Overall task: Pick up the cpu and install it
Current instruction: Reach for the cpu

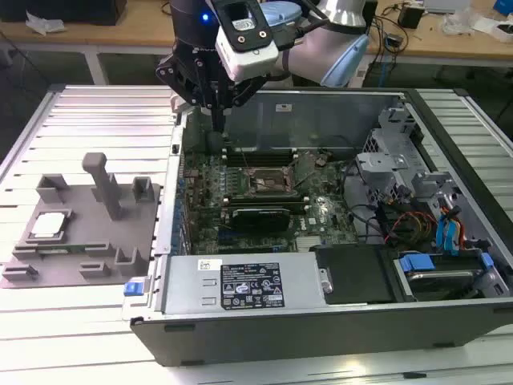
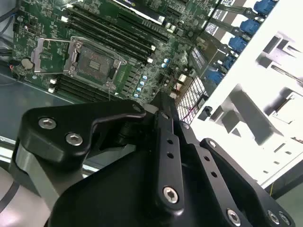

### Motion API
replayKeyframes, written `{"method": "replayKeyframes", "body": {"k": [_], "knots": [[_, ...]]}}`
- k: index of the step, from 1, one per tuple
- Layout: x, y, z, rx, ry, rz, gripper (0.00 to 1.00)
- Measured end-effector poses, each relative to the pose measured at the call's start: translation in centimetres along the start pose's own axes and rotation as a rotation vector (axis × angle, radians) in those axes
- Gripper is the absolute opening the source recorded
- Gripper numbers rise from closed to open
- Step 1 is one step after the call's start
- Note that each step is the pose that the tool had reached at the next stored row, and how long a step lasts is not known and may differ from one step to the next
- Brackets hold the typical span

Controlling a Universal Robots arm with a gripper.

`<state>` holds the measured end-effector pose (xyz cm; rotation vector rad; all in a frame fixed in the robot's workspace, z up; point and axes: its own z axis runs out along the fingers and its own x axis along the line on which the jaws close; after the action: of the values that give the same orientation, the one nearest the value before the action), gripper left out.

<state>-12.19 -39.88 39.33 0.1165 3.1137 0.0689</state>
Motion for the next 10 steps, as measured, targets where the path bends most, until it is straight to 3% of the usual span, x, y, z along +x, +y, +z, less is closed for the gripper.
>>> {"method": "replayKeyframes", "body": {"k": [10], "knots": [[0.01, 0.00, 0.00, 0.0000, -0.0001, 0.000, 0.11]]}}
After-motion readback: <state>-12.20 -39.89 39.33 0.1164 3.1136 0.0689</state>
